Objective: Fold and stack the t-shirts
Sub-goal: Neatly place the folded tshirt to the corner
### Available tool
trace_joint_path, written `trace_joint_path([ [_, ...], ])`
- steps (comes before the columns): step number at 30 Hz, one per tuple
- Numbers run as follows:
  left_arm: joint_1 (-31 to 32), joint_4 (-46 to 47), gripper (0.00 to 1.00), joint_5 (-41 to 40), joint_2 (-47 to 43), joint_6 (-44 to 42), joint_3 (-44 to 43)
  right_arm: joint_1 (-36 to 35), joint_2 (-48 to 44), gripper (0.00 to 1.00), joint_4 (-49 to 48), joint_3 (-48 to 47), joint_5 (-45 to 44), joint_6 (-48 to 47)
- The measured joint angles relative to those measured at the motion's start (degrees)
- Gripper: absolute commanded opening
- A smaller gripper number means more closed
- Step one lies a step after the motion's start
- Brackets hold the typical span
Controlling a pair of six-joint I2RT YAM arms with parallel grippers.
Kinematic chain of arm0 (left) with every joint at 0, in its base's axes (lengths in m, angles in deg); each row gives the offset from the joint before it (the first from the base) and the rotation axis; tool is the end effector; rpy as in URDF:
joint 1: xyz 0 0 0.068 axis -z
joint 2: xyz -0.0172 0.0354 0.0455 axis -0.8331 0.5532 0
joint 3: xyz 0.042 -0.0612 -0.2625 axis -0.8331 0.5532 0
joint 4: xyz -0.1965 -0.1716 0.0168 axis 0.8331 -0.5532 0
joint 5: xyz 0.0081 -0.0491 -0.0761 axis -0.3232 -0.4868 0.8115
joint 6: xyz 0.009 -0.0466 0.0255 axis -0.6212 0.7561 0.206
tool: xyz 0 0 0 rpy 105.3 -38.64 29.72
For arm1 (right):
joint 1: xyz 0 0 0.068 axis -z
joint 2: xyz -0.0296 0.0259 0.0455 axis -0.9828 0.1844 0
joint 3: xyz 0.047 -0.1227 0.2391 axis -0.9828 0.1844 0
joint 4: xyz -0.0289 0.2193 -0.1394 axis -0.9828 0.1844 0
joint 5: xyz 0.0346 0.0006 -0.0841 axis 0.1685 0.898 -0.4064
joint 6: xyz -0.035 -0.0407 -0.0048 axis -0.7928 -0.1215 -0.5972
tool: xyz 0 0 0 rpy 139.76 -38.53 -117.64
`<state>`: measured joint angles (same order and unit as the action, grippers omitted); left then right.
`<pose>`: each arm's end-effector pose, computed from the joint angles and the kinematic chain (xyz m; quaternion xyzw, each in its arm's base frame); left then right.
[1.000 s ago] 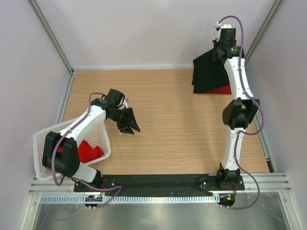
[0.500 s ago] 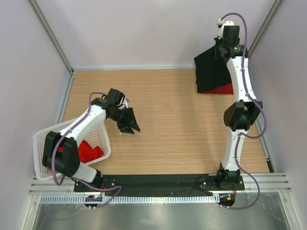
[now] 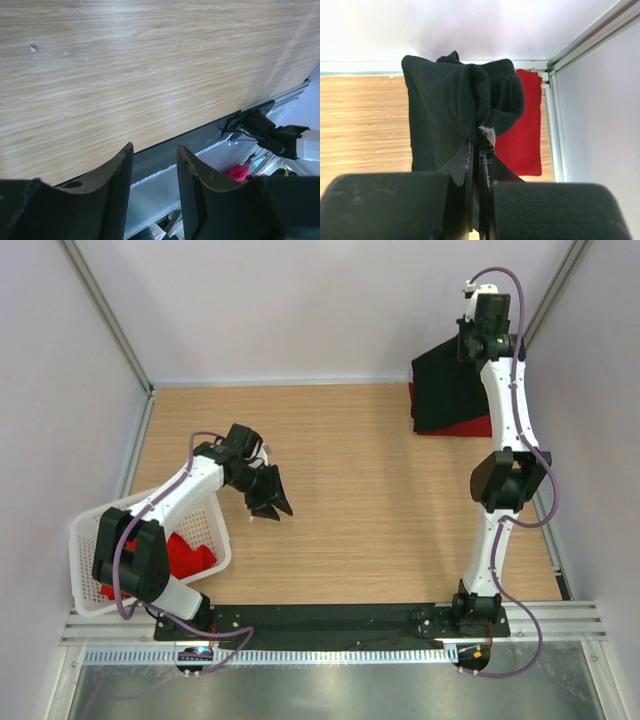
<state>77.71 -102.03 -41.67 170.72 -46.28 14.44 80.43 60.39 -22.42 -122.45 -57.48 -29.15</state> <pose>0.2621 -0.1199 0.2376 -0.1013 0.9536 -0.2827 0.0192 0.4891 -0.0142 0.3956 -0.0207 0.8621 -0.1047 0.4953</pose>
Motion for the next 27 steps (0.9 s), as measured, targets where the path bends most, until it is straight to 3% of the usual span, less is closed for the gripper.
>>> trace_joint_path([
  [27, 0.0, -0.5, 0.41, 0.0, 2.75, -1.05, -1.44, 2.62, 8.5, 0.01, -4.39, -1.9, 1.46, -1.6],
])
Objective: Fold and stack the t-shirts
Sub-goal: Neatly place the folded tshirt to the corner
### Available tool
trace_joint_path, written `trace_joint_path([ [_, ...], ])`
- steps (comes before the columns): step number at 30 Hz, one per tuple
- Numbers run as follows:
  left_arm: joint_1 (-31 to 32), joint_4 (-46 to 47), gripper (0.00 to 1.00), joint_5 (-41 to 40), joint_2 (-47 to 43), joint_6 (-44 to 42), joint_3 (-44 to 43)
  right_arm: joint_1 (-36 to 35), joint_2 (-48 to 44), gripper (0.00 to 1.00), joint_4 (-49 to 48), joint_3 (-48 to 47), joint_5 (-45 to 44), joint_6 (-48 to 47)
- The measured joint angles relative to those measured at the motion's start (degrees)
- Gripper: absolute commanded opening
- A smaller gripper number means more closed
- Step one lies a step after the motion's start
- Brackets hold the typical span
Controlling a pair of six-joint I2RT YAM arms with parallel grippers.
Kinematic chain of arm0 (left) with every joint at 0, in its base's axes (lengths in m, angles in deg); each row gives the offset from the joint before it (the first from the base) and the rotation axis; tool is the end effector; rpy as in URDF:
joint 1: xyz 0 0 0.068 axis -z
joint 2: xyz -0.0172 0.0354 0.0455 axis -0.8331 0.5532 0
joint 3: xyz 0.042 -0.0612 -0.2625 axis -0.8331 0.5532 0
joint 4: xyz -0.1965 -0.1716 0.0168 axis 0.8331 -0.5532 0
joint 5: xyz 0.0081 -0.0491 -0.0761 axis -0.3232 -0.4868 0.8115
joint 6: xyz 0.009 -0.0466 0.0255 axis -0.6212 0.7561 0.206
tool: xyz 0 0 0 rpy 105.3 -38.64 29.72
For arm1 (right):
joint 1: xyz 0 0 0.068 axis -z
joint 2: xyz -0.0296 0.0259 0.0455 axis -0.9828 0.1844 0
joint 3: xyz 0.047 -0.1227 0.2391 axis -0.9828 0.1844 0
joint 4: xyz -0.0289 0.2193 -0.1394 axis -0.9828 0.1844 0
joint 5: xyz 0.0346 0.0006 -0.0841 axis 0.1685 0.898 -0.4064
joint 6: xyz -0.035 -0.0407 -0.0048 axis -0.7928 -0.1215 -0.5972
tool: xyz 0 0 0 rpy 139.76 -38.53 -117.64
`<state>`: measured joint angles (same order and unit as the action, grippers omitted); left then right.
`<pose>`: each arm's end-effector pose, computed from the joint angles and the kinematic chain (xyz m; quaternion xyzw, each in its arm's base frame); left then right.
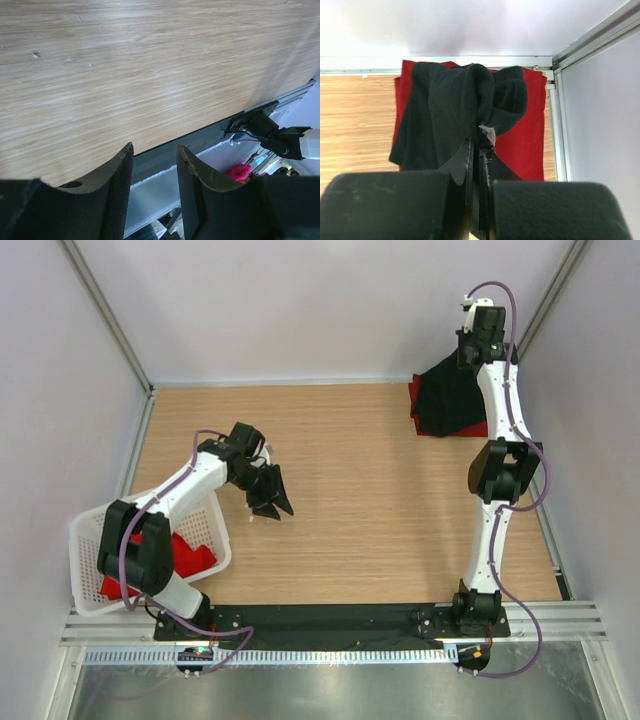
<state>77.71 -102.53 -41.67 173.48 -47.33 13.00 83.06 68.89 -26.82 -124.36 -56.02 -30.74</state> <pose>0.2700 -0.1230 0.2313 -0.0966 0.9564 -0.2756 0.0082 0.5284 -0.0383 0.3408 -0.0208 0.8720 -0.1106 0.4764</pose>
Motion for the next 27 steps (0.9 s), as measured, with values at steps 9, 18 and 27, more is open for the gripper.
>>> trace_joint_path([
  [9, 0.0, -0.55, 0.41, -0.11, 1.09, -0.02, -0.24, 1.62, 3.61, 0.01, -5.14, 0.0, -0.98, -0.72],
  [18, 0.0, -2.08, 0.41, -0.68, 2.01, -0.04, -1.2, 4.52, 7.19, 0.01, -12.04, 2.08, -1.64, 0.04],
  [27, 0.0, -2.51, 0.41, -1.16, 2.86, 0.02, -1.53, 8.0, 12.55, 0.01, -16.26, 2.08, -2.56, 0.48],
])
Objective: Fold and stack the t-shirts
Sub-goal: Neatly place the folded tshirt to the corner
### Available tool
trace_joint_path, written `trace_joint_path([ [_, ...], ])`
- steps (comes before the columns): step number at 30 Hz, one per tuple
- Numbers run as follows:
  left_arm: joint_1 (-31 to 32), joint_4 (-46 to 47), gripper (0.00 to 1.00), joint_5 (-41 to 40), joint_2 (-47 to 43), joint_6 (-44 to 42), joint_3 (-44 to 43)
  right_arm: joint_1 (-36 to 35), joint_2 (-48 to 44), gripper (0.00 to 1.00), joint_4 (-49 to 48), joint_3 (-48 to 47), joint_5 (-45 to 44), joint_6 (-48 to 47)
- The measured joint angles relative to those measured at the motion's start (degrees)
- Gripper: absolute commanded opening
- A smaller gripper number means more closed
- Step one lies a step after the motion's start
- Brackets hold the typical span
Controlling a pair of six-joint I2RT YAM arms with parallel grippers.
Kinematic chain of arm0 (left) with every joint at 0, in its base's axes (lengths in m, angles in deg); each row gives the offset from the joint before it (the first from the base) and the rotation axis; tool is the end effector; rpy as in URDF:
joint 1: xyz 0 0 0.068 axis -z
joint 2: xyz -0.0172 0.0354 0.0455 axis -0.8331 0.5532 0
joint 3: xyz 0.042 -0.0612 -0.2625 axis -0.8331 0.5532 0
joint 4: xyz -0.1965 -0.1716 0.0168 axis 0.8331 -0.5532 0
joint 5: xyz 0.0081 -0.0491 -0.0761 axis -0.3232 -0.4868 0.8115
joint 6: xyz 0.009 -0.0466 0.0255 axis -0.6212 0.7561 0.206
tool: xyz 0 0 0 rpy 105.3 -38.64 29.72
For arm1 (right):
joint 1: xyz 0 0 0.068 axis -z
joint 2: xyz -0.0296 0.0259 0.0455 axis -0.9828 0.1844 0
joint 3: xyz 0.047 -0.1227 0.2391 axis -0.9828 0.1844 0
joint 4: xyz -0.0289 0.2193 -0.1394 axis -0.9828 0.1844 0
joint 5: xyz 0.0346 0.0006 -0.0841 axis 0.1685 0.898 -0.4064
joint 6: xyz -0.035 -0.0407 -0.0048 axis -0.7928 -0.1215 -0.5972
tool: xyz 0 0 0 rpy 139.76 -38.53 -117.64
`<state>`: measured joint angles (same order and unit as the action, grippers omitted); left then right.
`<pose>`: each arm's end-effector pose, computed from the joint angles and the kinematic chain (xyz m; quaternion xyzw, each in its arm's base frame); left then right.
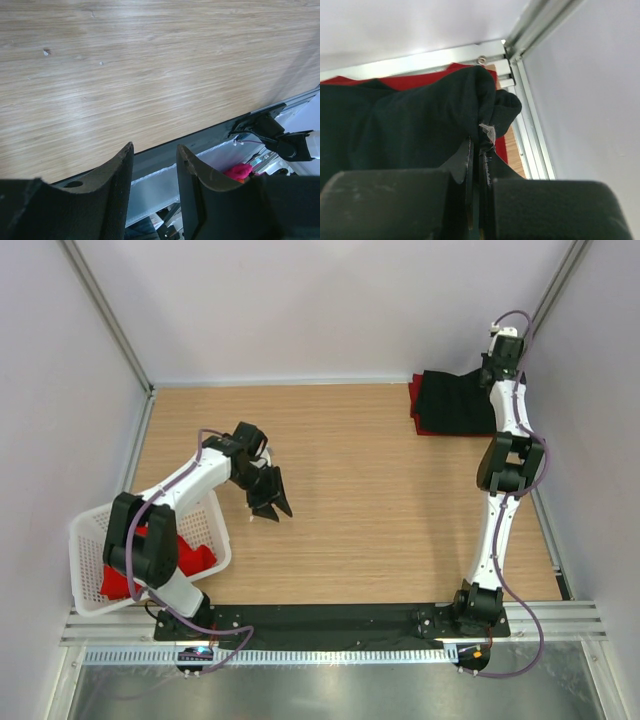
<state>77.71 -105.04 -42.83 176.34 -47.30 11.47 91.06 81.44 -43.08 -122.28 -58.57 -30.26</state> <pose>0.2752 -0.1244 0.2232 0.1068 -0.9616 0.2524 0.0156 0.5711 -0.1241 0.2372 0.0554 0.8626 -0.1622 0.4760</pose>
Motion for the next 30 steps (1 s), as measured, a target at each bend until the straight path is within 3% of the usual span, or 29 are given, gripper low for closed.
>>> trace_joint_path([
  [3, 0.0, -0.04, 0.41, -0.11, 0.31, 0.0, -0.46, 1.03, 1.29, 0.01, -0.79, 0.0, 0.22, 0.31],
  [6, 0.0, -0.22, 0.41, -0.46, 0.52, 0.0, -0.5, 1.53, 2.51, 0.14, -1.73, -0.04, 0.37, 0.76],
  [7, 0.0, -0.35, 0.41, -0.52, 0.55, 0.02, -0.5, 1.57, 2.93, 0.26, -2.05, -0.04, 0.31, 0.98],
  [12, 0.0, -0.59, 0.41, -0.83, 0.55, 0.28, -0.5, 1.57, 4.02, 0.42, -2.73, -0.15, -2.78, 2.16],
  [13, 0.0, -0.74, 0.41, -1.01, 0.55, 0.26, -0.5, 1.57, 4.02, 0.5, -2.64, -0.31, -3.65, 2.29],
  [17, 0.0, -1.68, 0.41, -1.97, 0.5, 0.26, -0.5, 1.57, 4.02, 0.56, -2.71, -0.72, -6.84, 2.82],
  [18, 0.0, -1.79, 0.41, -2.01, 0.44, 0.28, -0.5, 1.55, 4.02, 0.62, -2.32, -0.72, -7.82, 3.13],
  [27, 0.04, -1.18, 0.41, -2.03, -2.58, 1.66, -0.22, 1.55, 0.79, 0.86, 3.39, -0.52, -9.22, 8.72],
  [30, 0.07, -0.35, 0.41, -1.97, -4.74, 2.19, 0.57, 1.55, -1.92, 0.86, 4.68, -0.24, -8.48, 11.41],
])
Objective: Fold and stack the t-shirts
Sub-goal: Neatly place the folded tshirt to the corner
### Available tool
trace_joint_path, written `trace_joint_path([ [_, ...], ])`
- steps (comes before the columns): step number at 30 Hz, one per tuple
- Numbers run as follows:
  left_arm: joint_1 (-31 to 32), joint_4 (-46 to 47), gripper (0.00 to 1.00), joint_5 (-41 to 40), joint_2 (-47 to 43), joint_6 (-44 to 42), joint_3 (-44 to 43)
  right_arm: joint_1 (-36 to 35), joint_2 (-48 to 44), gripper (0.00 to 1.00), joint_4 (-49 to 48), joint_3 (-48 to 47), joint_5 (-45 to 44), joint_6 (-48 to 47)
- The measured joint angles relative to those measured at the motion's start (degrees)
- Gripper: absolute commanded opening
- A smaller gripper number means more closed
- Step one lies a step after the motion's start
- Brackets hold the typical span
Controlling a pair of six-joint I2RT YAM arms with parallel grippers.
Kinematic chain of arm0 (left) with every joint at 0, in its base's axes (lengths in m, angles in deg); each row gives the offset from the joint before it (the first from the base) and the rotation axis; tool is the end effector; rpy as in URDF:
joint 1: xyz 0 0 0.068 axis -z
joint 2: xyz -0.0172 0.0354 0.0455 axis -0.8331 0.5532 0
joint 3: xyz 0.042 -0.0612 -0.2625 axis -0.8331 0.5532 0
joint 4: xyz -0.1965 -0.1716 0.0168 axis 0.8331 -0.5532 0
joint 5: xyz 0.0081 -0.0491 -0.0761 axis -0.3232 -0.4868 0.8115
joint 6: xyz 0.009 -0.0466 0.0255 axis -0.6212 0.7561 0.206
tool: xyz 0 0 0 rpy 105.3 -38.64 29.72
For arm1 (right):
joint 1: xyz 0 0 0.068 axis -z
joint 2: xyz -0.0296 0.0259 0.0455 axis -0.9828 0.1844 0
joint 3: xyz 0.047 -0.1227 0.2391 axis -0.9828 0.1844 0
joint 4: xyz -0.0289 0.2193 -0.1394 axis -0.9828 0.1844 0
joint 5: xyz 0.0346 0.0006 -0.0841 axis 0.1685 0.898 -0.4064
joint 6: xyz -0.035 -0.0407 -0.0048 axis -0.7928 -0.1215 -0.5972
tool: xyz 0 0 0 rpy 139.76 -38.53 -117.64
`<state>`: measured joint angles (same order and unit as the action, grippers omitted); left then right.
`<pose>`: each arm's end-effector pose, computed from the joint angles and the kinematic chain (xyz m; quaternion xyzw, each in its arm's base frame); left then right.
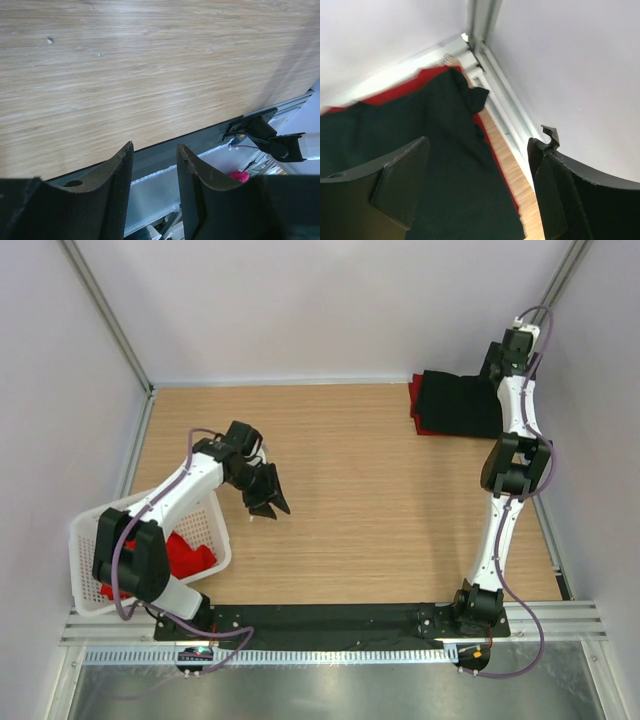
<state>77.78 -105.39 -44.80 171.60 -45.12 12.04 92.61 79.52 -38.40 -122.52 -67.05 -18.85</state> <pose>0.2645 -0.1194 0.2426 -0.1193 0.9598 -0.2534 0.0166 0.5567 -0.1422 0.2504 0.1862 0.8495 -0.1834 0.4584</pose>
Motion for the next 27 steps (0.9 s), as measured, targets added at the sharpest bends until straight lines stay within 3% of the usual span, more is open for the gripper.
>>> trace_joint_path([
  [5, 0.2, 1.33, 0.42, 0.0, -3.3, 0.96, 0.68, -0.17, -5.55, 0.86, -0.09, 3.61, 5.55, 5.79],
  [9, 0.26, 2.47, 0.42, 0.02, -5.81, 1.11, 1.33, -1.46, -7.96, 0.8, -3.21, 7.63, 12.46, 9.46],
  [12, 0.26, 3.37, 0.42, 0.15, -7.21, 1.11, 1.97, -4.33, -7.72, 0.65, -4.46, 8.15, 15.41, 9.49],
  [15, 0.26, 4.07, 0.43, 0.39, -8.35, 1.09, 2.86, -8.17, -7.19, 0.6, -6.25, 8.31, 16.61, 9.92],
  [21, 0.26, 4.85, 0.43, 0.9, -10.88, 1.05, 5.86, -14.6, -3.3, 0.61, -8.76, 7.1, 14.56, 9.68],
  [27, 0.26, 4.98, 0.43, 1.22, -11.28, 0.94, 6.03, -15.82, 1.73, 0.63, -8.74, 5.44, 9.92, 7.43],
])
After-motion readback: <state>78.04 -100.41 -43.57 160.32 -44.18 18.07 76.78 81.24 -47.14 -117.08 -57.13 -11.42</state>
